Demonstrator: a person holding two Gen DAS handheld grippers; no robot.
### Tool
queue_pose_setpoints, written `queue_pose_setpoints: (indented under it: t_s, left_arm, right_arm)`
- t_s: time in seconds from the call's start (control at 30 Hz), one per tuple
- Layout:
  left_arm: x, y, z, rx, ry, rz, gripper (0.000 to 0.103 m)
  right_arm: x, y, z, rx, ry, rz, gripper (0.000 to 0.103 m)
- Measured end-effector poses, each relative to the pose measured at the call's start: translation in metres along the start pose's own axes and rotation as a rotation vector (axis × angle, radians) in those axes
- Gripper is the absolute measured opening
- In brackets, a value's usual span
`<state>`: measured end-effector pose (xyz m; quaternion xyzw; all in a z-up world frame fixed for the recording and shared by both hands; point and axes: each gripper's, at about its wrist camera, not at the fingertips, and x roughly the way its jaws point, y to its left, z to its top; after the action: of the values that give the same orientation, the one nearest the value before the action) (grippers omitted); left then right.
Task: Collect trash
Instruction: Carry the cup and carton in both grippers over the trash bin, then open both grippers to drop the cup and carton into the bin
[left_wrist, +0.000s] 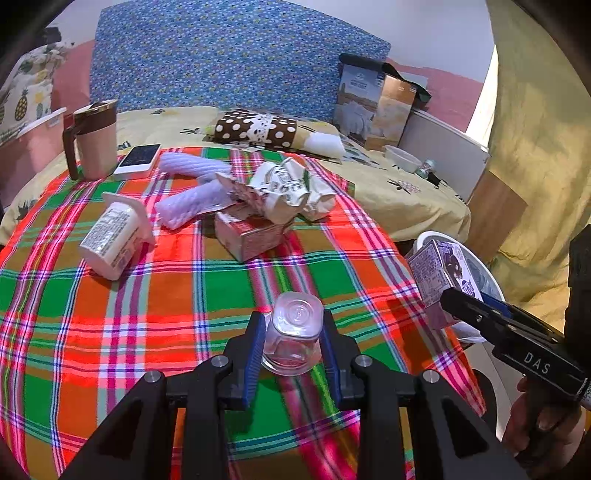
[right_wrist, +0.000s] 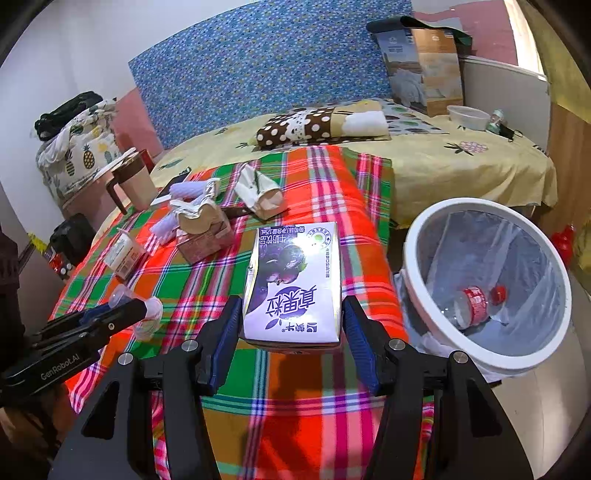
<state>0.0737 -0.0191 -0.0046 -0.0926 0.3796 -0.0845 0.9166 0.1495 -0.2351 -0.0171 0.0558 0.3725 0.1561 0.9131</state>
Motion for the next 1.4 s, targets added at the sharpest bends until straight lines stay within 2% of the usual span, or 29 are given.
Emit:
queue_pose_setpoints:
  t_s: [0.23,0.6,1.23,1.4]
  left_arm:
    - [0.009,-0.023,0.006,0.041,0.008,-0.030,0.030]
    - [0.033,-0.072,0.022,0.124,0.012,-0.094,0.030]
    - [0.091,-0.184,0.039,0.286,0.056,-0.278,0.030]
    - [0.103,-0.204,0.039,0.310,0.067,-0.313,0.030]
  right_arm:
    - [-0.007,-0.019,-0.002,0.032,-0.018,-0.031,0.057]
    - [-0.025,-0.073,-0.006,0.127,-0.050,-0.137,0.057]
    - [-0.033,-0.134,-0.016,0.234,-0.035,-0.239,0.057]
    - [-0.035,-0.142,-0.019,0.244,-0.026,-0.249,0.057]
